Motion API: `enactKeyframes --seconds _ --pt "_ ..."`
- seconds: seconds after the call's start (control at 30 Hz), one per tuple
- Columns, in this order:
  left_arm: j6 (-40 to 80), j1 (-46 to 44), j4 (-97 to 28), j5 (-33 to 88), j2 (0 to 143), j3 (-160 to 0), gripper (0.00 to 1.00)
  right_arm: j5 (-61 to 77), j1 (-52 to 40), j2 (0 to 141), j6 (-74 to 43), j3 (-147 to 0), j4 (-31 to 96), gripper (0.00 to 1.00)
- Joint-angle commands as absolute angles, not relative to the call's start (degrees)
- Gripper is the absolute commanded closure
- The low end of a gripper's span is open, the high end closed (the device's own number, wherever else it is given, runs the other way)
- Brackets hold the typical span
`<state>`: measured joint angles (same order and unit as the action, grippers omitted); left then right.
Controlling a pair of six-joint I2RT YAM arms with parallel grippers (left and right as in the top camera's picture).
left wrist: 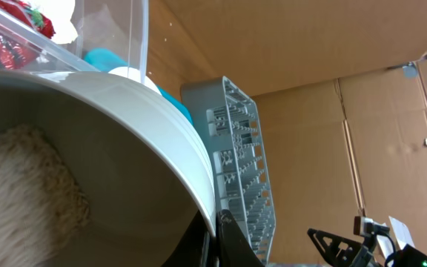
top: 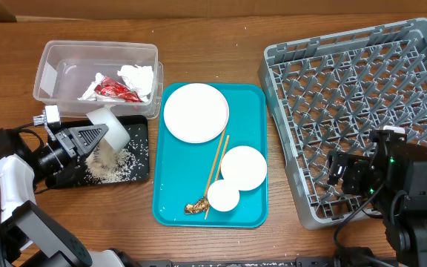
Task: Sort waste into correct bins and load items into the dishwasher
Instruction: 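Tip the bowl with the left gripper, pouring rice onto the black tray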
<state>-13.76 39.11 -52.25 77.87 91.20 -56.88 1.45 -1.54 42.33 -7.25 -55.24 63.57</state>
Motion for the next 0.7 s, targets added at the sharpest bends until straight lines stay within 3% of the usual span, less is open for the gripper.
enactKeyframes --seconds 0.0,0.4,0.57,0.67 --pt "-15.4 39.4 -52.2 80.4 91.6 -56.4 0.96 1.1 -1.7 41.9 -6.9 -56.9 63.6 0.00" --pt "-13.2 39.4 -52.0 78.3 91.6 -56.4 0.96 1.1 -1.7 41.9 -6.9 -56.9 63.6 0.00" --pt "1.2 39.4 -50.7 71.8 91.6 -56.4 0.96 1.1 -1.7 41.9 -6.9 -56.9 63.6 0.00" --pt "2.5 39.4 -50.3 78.4 91.6 -56.4 0.96 1.1 -1.7 41.9 -6.9 -56.9 63.6 0.00"
